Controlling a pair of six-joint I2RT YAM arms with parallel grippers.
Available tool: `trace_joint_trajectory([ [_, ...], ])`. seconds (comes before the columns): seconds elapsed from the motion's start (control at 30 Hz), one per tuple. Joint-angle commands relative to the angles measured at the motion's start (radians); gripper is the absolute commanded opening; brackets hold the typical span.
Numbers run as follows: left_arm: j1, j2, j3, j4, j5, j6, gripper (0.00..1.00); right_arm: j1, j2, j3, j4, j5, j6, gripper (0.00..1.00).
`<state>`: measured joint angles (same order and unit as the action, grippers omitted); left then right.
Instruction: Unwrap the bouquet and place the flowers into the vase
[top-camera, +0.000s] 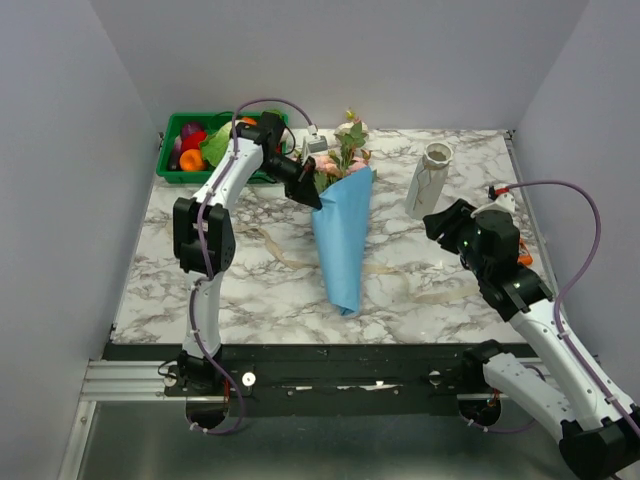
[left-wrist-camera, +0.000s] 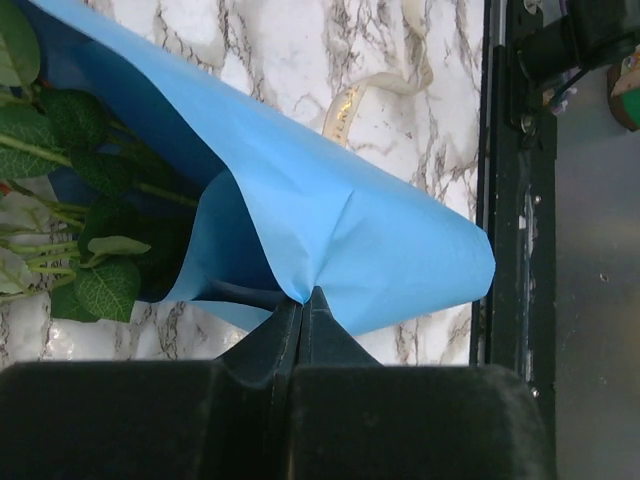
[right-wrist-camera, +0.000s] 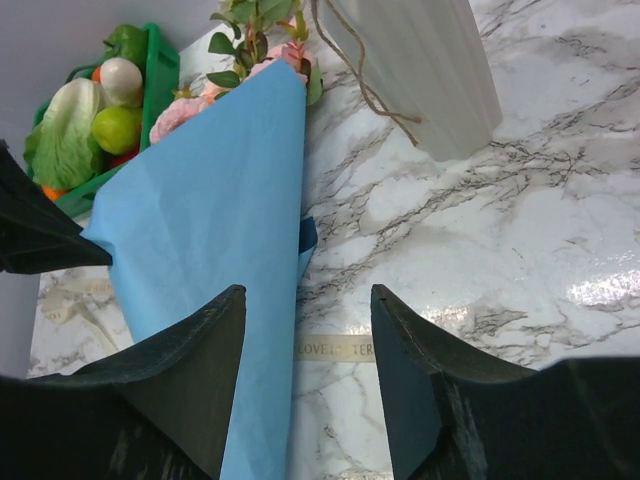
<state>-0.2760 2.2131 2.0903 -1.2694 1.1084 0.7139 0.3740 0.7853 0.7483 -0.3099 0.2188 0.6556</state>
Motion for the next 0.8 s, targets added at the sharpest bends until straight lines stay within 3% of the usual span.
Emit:
trace_joint_trajectory([
  [0.0, -0.06, -0.115, 0.025, 0.091, -0.076, -0.207, 0.12, 0.006, -0.02, -0.018, 0.012, -0.018, 0.013, 0.61],
  [0.07, -0.077, -0.138, 0.039, 0.129, -0.119, -0.345, 0.23, 0.006, -0.021, -0.021, 0.012, -0.018, 0.016, 0.62],
  [0.17, -0.1, -0.162, 0.05, 0.146, -0.14, -0.416, 0.67, 0.006, -0.021, -0.024, 0.012, -0.019, 0.021, 0.68],
  [0.2, -0.106, -0.177, 0.04, 0.18, -0.169, -0.441, 0.98, 0.006, -0.024, -0.029, 0.012, -0.016, 0.022, 0.73],
  [0.33, -0.104, -0.202, -0.016, 0.196, -0.211, -0.412, 0.99, 0.008, -0.034, -0.035, 0.008, -0.016, 0.022, 0.78],
  [0.57, -0.003, -0.251, -0.3, 0.326, -0.133, -0.269, 0.99, 0.008, -0.05, -0.037, 0.005, -0.016, 0.004, 0.78],
  [0.77, 0.027, -0.27, -0.505, 0.583, -0.072, -0.214, 0.99, 0.008, -0.057, -0.04, 0.006, -0.022, -0.005, 0.78],
])
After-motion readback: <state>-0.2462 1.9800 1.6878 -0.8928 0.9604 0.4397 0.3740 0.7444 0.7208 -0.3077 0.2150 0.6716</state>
